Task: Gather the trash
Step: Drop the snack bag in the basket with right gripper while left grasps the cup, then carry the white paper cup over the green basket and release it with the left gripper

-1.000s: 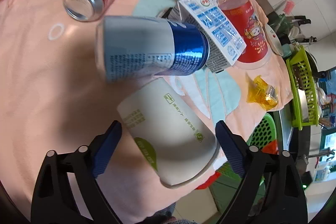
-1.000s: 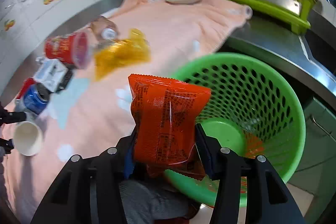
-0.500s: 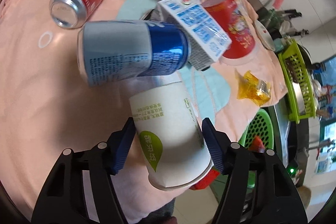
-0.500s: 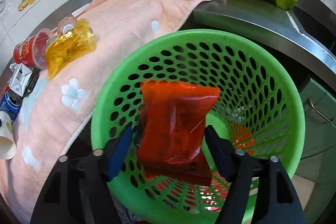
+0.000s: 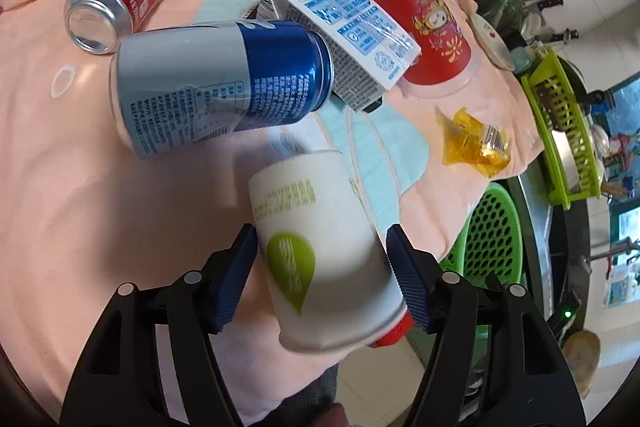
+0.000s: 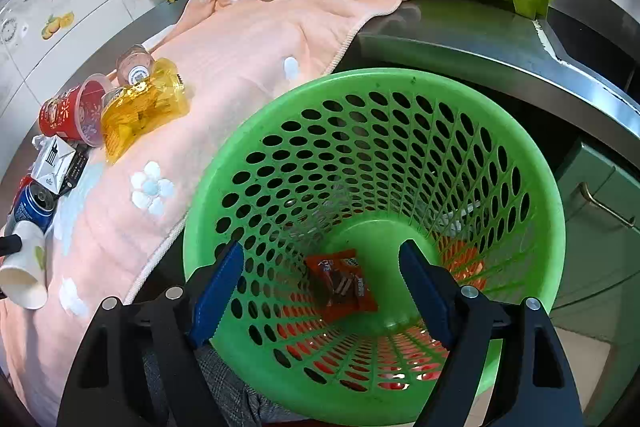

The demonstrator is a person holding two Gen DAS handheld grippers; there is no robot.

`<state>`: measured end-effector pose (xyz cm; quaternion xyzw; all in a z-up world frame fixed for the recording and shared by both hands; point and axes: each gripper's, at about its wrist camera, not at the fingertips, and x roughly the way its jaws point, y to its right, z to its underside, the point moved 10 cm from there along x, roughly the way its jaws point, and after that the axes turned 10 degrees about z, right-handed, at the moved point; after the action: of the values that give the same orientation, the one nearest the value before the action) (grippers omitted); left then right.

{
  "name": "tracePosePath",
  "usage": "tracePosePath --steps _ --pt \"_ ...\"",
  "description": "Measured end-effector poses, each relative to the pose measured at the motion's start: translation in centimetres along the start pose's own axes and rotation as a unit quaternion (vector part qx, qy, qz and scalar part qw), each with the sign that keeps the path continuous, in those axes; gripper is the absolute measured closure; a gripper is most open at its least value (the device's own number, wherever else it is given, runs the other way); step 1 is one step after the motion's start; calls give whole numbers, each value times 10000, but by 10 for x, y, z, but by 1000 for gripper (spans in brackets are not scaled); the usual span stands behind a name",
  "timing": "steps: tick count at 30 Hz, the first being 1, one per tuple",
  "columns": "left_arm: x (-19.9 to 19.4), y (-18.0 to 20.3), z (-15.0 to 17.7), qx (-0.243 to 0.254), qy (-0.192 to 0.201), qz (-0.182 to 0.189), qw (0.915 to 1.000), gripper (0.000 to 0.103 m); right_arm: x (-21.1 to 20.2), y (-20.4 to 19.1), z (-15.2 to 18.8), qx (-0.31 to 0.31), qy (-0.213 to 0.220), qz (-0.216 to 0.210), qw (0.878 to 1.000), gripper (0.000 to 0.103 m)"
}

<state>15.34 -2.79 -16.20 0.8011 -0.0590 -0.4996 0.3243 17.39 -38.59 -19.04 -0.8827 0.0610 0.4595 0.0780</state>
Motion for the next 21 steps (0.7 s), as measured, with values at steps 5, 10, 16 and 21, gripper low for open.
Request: tracePosePath --steps 5,10,16,21 --pt "5 -1 5 -38 -101 -17 9999 28 -2 -4 4 8 -9 -45 10000 26" --pt "15 -2 13 -92 -282 85 9995 34 -6 -7 5 7 6 -95 10000 26" --pt "9 25 13 414 -192 166 9988 37 -14 -4 4 76 52 -137 9999 26" --pt "22 80 19 1082 -406 510 9920 37 -26 11 -1 150 182 -36 9997 26"
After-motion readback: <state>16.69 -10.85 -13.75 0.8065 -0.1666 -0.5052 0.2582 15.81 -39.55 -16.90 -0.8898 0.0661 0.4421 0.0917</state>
